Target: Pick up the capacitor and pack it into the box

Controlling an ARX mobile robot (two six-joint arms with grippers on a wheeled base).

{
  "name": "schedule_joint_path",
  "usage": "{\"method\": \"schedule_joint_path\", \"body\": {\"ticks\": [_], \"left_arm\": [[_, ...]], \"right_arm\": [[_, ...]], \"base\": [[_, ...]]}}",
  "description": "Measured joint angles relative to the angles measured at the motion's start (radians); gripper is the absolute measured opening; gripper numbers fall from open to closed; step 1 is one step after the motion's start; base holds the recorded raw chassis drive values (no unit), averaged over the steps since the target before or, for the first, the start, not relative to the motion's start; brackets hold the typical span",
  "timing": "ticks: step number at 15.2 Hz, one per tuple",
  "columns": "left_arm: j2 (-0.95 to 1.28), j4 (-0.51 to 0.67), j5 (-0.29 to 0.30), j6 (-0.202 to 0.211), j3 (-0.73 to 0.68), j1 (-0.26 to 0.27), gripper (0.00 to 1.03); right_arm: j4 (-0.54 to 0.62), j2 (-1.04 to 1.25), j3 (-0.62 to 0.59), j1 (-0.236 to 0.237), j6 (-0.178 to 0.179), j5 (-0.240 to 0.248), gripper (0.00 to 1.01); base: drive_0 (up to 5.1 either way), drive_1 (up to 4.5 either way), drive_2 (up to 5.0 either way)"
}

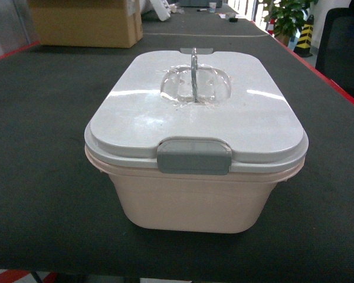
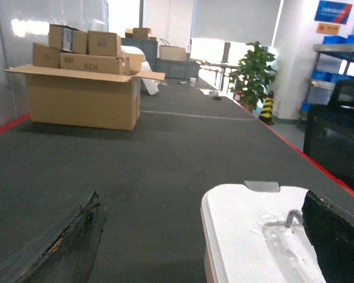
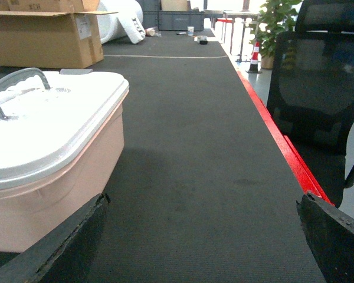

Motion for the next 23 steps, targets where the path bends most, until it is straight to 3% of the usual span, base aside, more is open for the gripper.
{"method": "schedule_joint_path", "body": {"ticks": [5, 7, 8, 10, 12, 13, 14, 23], "left_arm": [[0.005, -0.006, 0.006, 0.001, 0.0, -0.004, 0.98], [-0.019, -0.132, -0.045, 0.02, 0.017, -0.006, 0.92], [-0.063, -0.208, -0.078, 0.036, -0.008, 0.01, 0.81], [-0.312, -0.18, 0.026, 0.054, -0.311, 0.145, 0.05], [-0.419, -0.214, 0.08, 0.054, -0.388, 0.196, 0.02], [-0.454, -0.23, 0.145, 0.055, -0.406, 0.258, 0.02], [-0.487, -0.246, 0.137, 0.054, -0.421, 0.273, 0.02], [-0.768, -0.42, 0.151, 0.055, -0.512, 0.264, 0.02]], "right_arm": [[0.0, 0.0, 0.0, 0.0, 0.0, 0.0, 0.98], [0.0, 0.0, 0.0, 0.0, 0.0, 0.0, 0.98], [0.0, 0.0, 0.0, 0.0, 0.0, 0.0, 0.98], [0.0, 0.0, 0.0, 0.0, 0.0, 0.0, 0.98], [0.0, 0.0, 0.0, 0.0, 0.0, 0.0, 0.98], [0.001, 0.0, 0.0, 0.0, 0.0, 0.0, 0.98], [0.0, 0.0, 0.0, 0.0, 0.0, 0.001, 0.98], [0.0, 0.0, 0.0, 0.0, 0.0, 0.0, 0.98]], "base": [[0.0, 0.0, 0.0], [0.0, 0.0, 0.0], [0.0, 0.0, 0.0], [0.0, 0.0, 0.0], [0.0, 0.0, 0.0], [0.0, 0.0, 0.0], [0.0, 0.0, 0.0], [0.0, 0.0, 0.0]]}}
